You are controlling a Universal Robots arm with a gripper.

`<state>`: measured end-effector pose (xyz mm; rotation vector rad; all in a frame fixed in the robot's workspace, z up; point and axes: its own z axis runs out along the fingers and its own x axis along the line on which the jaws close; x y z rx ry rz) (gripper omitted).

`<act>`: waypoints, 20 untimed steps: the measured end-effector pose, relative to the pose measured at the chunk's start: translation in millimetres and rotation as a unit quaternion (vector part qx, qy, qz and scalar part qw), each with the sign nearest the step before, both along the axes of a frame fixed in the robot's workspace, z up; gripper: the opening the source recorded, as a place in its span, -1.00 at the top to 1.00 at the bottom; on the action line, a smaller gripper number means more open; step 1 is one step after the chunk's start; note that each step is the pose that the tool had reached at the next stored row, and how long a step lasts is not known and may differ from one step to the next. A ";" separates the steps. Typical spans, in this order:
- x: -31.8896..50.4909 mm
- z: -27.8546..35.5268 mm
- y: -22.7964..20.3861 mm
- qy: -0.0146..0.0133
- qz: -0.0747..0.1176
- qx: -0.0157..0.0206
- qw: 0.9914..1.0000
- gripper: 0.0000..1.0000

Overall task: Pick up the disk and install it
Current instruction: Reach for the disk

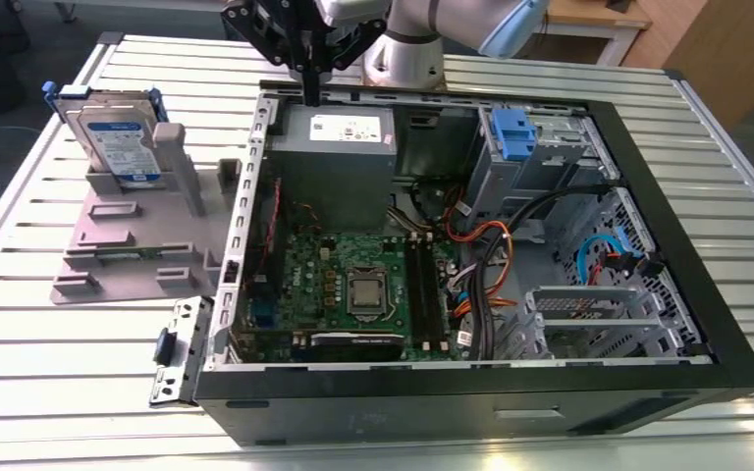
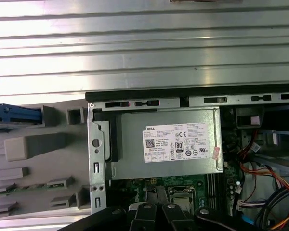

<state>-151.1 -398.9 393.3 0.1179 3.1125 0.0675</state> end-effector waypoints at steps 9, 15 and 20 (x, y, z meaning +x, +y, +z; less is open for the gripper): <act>-2.6 -0.1 0.0 0.000 0.000 0.000 1.000 0.80; -4.6 -0.1 0.0 0.000 0.000 0.000 1.000 0.80; -5.5 -0.1 0.0 0.000 0.000 0.000 1.000 0.80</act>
